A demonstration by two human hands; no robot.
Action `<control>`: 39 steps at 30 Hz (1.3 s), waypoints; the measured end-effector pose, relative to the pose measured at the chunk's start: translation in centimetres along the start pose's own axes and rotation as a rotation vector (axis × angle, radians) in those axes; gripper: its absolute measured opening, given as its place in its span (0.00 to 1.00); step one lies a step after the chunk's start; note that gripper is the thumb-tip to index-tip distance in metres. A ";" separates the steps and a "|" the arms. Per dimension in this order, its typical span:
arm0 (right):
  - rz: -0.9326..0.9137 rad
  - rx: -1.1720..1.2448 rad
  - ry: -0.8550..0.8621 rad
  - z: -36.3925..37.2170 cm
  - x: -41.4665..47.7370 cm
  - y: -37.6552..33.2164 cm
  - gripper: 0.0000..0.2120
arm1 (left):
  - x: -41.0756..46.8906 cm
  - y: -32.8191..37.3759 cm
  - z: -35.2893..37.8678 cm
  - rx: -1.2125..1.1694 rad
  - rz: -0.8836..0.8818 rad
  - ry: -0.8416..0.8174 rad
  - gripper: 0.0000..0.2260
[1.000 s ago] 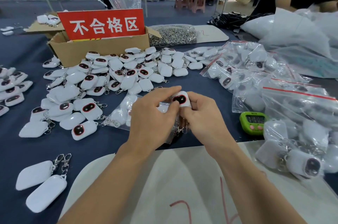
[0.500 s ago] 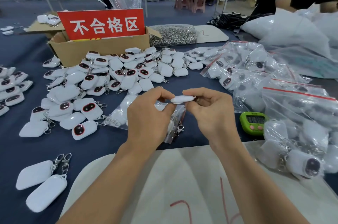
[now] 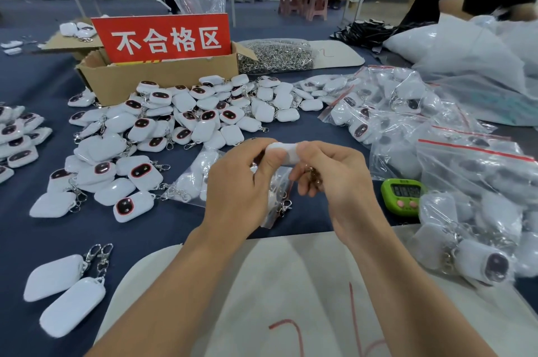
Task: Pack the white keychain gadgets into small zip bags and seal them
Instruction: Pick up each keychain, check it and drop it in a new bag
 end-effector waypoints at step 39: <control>0.142 -0.365 0.360 -0.5 4.0 4.8 0.12 | 0.3 -1.0 1.1 0.323 -0.193 -0.234 0.12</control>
Point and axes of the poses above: each hand's wrist, its own x-axis towards the middle knuckle, its own z-axis out of the palm, y = z × x, the point moved 3 cm from there along x, towards the middle knuckle, and after that the axes turned 12 degrees about -x, right-handed, at the moved point
